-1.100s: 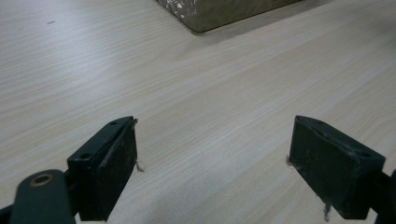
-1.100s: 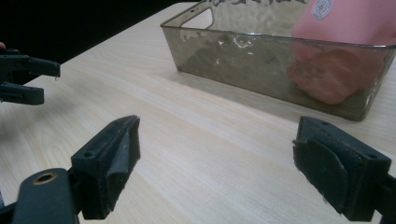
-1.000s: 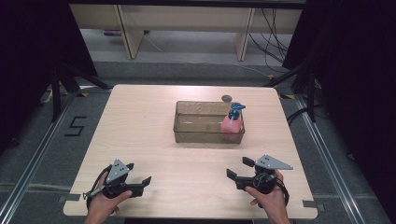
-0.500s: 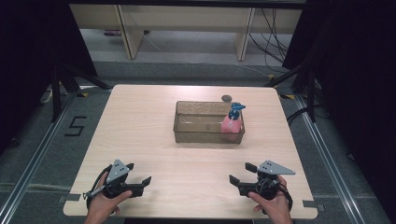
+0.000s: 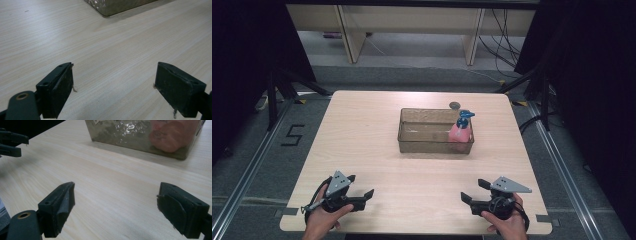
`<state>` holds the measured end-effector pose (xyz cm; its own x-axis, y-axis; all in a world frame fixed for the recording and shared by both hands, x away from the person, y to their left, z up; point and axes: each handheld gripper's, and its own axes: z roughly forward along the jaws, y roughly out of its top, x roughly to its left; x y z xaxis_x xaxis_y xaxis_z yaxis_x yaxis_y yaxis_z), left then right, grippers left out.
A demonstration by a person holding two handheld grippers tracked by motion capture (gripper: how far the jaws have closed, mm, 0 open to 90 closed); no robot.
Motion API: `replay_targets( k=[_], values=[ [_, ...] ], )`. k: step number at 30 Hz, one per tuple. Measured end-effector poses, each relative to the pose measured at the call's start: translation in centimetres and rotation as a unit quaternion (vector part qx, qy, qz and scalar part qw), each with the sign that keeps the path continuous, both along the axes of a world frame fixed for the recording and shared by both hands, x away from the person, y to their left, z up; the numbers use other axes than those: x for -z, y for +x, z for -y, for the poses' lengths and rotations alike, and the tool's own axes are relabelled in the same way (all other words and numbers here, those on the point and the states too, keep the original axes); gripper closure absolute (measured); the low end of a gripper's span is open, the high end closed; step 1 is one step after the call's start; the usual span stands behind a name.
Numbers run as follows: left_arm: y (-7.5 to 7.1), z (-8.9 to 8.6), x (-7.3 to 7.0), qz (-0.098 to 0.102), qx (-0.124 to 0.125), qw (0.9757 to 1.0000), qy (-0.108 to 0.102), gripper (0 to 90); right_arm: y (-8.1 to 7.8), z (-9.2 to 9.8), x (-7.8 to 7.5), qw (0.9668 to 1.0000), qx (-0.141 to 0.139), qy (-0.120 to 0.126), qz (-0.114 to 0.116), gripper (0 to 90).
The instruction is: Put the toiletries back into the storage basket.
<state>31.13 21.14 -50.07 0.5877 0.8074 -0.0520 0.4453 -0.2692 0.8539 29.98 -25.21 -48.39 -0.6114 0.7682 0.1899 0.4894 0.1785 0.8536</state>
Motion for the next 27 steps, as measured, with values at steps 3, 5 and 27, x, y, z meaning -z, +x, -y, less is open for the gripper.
replay_targets(
  k=[3,5,27],
  values=[
    [0.0,0.0,0.0,0.0,0.001,1.0,0.0,14.9,-0.2,0.0,0.1,1.0,0.0,0.001,-0.001,15.5],
    [0.0,0.0,0.0,0.0,0.0,1.0,0.0,14.8,-0.3,-0.1,0.2,1.0,0.003,0.0,-0.001,15.6],
    [0.0,0.2,0.1,-0.003,0.006,1.0,0.001,14.8,-1.3,-0.1,0.7,0.9993,-0.007,-0.037,0.003,15.7]
  ],
)
